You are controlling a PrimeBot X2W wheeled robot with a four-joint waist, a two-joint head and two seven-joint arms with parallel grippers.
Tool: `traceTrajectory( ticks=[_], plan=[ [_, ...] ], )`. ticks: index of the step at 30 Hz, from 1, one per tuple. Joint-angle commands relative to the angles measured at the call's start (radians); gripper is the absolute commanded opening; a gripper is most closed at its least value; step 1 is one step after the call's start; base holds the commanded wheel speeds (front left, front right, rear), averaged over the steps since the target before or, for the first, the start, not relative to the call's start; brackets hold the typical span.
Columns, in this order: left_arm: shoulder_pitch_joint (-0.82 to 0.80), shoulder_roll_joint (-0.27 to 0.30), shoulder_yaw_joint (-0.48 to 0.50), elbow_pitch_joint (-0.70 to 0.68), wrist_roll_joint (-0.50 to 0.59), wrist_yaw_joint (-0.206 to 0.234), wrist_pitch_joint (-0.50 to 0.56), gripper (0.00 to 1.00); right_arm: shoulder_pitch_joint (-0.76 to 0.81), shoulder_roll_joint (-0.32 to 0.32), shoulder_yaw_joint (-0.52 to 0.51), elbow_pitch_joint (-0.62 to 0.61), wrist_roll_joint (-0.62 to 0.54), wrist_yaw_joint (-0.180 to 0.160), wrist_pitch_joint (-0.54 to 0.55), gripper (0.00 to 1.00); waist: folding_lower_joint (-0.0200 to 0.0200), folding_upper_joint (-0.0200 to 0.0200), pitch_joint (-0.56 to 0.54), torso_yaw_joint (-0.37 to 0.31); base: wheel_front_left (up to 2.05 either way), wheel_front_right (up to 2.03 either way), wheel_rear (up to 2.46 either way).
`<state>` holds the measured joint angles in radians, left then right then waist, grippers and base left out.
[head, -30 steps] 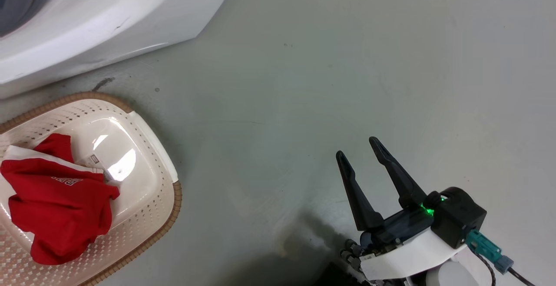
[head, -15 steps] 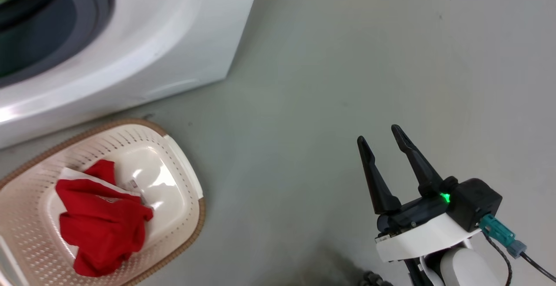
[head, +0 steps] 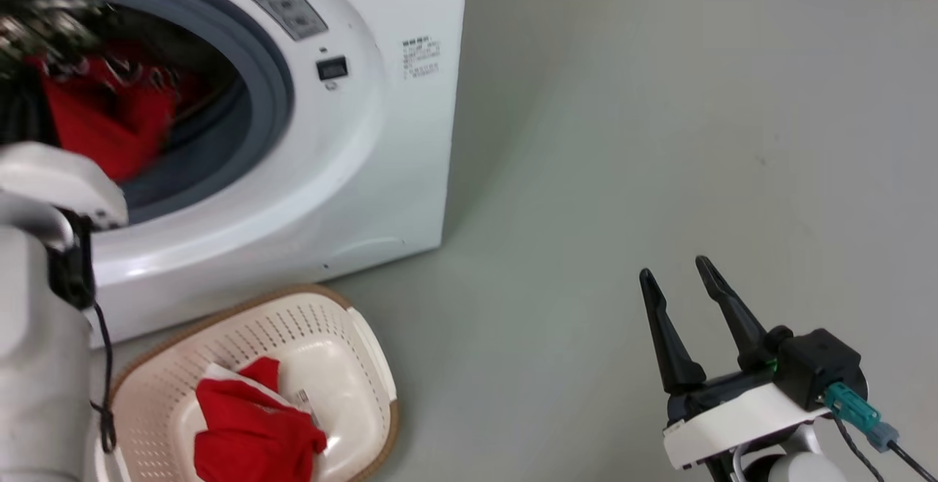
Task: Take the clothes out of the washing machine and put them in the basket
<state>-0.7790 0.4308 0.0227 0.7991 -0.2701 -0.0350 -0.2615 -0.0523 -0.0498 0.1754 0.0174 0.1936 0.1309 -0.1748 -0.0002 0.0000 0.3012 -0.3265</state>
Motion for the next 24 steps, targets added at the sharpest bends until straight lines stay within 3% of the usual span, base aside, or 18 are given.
traceTrajectory(
  ticks=[1,11,24],
  plan=[
    [0.036,-0.011,0.007,-0.026,0.001,0.0,-0.005,0.0,0.014,-0.001,-0.004,0.0,-0.006,0.0,0.006,1.0,0.0002,0.0,-0.077,0.029,0.0,0.0,0.0],
    [0.357,-0.134,0.075,-0.358,0.017,0.008,-0.005,0.0,0.093,-0.001,-0.044,-0.02,-0.013,0.0,0.043,1.0,0.0002,0.0,-0.235,0.08,0.0,0.0,0.0],
    [0.708,-0.232,0.049,-0.862,0.021,0.056,0.057,0.0,0.164,-0.001,-0.055,-0.066,-0.015,0.0,0.082,1.0,0.0002,0.0,-0.303,0.147,0.0,0.0,0.0]
  ],
)
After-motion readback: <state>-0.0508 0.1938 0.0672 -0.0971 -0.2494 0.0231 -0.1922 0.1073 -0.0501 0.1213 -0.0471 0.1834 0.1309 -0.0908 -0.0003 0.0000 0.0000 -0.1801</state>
